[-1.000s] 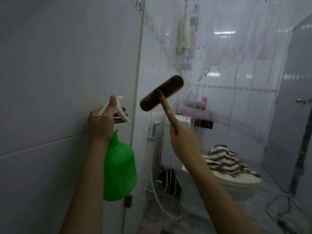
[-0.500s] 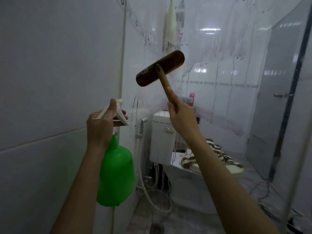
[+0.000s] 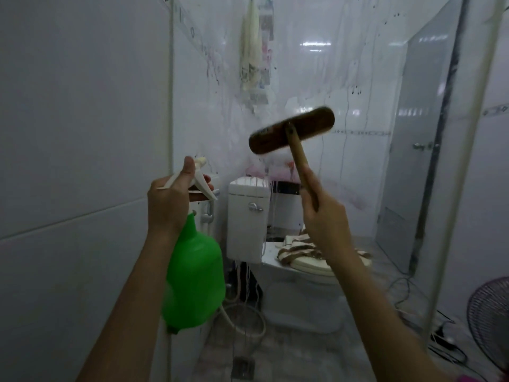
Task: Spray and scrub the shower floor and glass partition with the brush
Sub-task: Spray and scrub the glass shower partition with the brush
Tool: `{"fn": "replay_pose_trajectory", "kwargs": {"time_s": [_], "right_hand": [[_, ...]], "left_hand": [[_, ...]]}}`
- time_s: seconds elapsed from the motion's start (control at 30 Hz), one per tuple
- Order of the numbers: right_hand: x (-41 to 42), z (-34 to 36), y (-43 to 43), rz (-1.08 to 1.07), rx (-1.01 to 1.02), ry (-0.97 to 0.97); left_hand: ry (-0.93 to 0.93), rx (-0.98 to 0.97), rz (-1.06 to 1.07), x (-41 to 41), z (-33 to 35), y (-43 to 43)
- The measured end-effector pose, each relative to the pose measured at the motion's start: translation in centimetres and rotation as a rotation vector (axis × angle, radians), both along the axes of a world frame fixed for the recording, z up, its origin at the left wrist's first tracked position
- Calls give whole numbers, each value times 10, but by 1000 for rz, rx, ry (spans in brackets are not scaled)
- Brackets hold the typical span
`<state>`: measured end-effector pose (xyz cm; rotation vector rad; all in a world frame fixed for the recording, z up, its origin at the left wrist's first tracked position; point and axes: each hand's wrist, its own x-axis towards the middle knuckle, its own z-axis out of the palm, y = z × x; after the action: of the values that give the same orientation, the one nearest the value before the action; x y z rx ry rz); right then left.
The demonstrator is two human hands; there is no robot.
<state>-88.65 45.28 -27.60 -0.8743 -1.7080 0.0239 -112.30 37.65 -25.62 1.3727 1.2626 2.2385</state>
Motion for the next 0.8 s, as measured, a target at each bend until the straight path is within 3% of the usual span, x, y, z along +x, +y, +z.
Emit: {"fn": "replay_pose_trajectory", "kwargs": {"time_s": [0.07,0.13,0.3,0.37,0.5,0.57,0.73,0.8], "right_hand": [[22,-68,-23,-81,-90,5],[28,-91,-31,-99,-136,30],[-6,27,7,-16,13,-38],[-9,31,10,-17,16,-32],[30,-83,-17,-83,-119,-14],[43,-104,-26,-103,-170,13],[37,-6,12,-90,-29,59],[44,-10,15,-100,-2,82]], "left_hand": [[-22,10,-30,3,-2,3],[-32,13,-44,7,-3,5],[21,-1,-17,19,-8,19],[16,0,-21,22,-11,24],[7,40,-83,29,-17,36],[0,37,-157,29,-18,41],[27,-12,-192,31,-19,50],[35,20,-151,35,-22,55]]}}
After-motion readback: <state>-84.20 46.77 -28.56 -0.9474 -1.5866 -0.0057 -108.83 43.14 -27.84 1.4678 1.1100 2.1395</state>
